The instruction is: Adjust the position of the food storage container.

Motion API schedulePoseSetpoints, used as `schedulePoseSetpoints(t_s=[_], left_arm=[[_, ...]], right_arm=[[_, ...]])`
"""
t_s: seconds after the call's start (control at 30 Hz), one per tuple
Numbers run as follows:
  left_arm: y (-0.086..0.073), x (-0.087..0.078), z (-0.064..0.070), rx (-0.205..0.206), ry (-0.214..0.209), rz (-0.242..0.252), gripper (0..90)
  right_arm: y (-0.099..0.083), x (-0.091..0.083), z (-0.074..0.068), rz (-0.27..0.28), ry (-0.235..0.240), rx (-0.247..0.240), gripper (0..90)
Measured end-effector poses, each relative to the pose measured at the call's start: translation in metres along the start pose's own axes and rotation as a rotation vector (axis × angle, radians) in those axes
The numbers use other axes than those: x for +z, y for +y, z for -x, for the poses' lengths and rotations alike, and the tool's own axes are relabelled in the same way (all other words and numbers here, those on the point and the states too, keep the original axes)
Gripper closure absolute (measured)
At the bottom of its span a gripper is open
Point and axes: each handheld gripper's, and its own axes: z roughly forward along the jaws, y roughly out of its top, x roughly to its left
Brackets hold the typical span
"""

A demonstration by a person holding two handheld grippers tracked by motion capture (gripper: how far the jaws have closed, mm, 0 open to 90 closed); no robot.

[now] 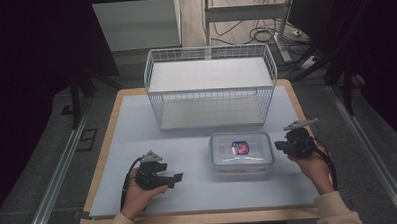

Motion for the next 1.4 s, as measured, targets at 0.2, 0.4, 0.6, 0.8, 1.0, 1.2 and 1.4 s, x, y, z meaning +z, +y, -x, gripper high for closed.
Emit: schedulePoseSetpoints(t_s=[0.2, 0.4, 0.6, 0.8, 1.0, 1.2, 1.4], left_arm=[[0.0, -0.001, -0.001, -0.002, -0.001, 0.006, 21.8], [0.0, -0.001, -0.003, -0.003, 0.001, 0.002, 21.8], [0.001, -0.005, -0.005, -0.015, 0.005, 0.017, 21.8], [0.0, -0.007, -0.011, -0.037, 0.013, 0.022, 21.8], [-0.001, -0.009, -0.013, -0.036, 0.019, 0.025, 21.9], [-0.002, -0.011, -0.015, -0.047, 0.027, 0.029, 21.9], [-0.003, -0.011, -0.016, -0.046, 0.028, 0.029, 21.9]], right_arm=[[-0.003, 0.011, -0.007, -0.048, 0.027, -0.014, 90.0], [-0.002, 0.017, -0.014, -0.06, 0.031, -0.033, 90.0], [0.003, 0.022, -0.025, -0.053, 0.051, -0.059, 90.0], [0.009, 0.03, -0.04, -0.031, 0.086, -0.064, 90.0], [0.013, 0.038, -0.05, -0.001, 0.096, -0.069, 90.0], [0.017, 0.044, -0.056, 0.021, 0.113, -0.081, 90.0], [0.011, 0.035, -0.047, 0.051, 0.128, -0.048, 90.0]])
